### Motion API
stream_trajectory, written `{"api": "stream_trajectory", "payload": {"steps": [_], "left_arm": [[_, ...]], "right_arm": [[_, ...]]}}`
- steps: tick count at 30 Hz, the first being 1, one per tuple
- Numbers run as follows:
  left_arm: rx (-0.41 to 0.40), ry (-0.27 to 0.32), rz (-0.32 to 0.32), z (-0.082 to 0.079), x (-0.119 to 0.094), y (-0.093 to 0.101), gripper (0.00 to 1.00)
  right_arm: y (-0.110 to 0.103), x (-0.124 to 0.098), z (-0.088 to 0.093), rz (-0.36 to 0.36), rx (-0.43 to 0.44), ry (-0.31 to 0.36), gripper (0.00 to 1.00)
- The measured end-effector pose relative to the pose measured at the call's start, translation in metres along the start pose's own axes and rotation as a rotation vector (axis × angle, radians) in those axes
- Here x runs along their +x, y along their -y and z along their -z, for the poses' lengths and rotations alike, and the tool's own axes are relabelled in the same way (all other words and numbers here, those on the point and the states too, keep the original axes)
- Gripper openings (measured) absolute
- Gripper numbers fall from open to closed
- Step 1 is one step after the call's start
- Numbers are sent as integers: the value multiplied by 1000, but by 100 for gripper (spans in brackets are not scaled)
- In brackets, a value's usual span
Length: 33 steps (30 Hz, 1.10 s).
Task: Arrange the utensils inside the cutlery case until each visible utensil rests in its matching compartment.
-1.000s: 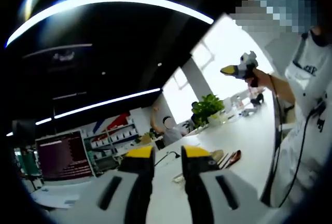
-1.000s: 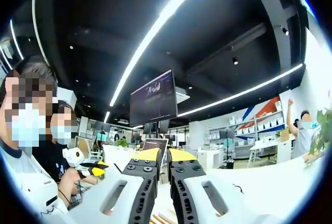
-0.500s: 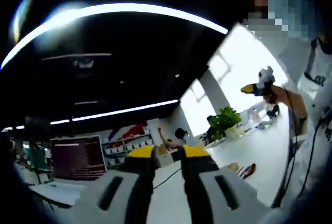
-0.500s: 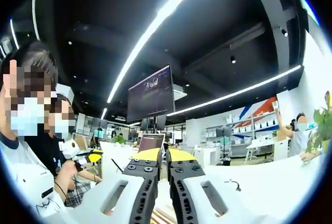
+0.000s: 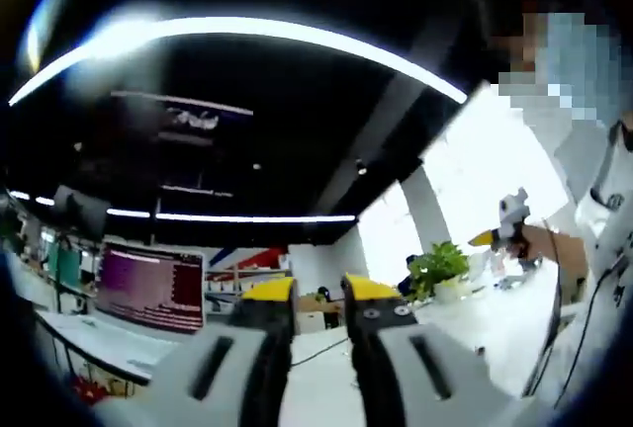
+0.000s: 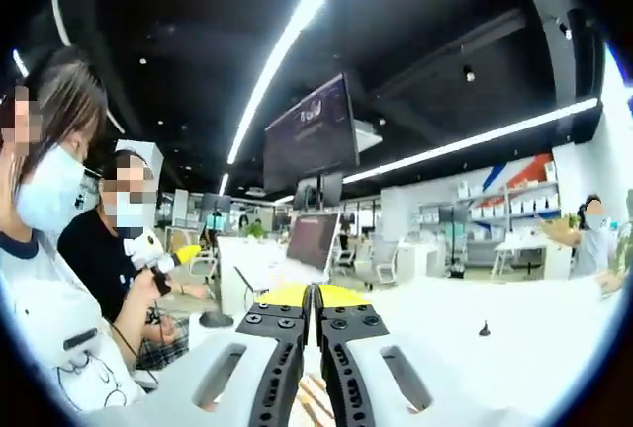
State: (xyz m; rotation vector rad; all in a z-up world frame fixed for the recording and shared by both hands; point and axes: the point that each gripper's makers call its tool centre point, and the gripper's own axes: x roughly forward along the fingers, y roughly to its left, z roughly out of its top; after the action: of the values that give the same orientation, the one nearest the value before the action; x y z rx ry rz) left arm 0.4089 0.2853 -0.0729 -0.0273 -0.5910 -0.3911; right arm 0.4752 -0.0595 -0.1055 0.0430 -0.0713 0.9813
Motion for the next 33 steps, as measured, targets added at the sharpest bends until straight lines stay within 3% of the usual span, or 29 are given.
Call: {"api": "stream_trajectory", "payload": {"steps": [3,5,7,9,13,15,17,22,28,33], "left_arm": [[-8,-9,-17,-1,-7,-10,20],[85,-54,-68,-3,-15,-19,20],[243,-121,-117,-9,-26,-25,20],[299,-146,-109,-15,-34,-24,20],[260,-165,28,-16,-38,2,20],[257,-148,82,-15,-32,15,20],[256,-146,99,-7,-23,22,20],[277,-215,116,15,-11,30,20],[263,-196,135,10,-14,35,20],[261,-219,101,13,-19,26,20]], "right_arm": [[12,12,27,27,0,-79,1],[15,20,33,21,1,-109,0],[14,26,33,17,-1,-115,0],[13,32,33,1,-15,-129,0],[13,44,41,-27,-52,-197,0],[10,49,53,-63,-76,-270,0],[8,53,65,-90,-108,-331,0],[9,67,101,-107,-176,-466,0],[5,76,145,-149,-200,-619,0],[7,73,166,-174,-304,-729,1]]}}
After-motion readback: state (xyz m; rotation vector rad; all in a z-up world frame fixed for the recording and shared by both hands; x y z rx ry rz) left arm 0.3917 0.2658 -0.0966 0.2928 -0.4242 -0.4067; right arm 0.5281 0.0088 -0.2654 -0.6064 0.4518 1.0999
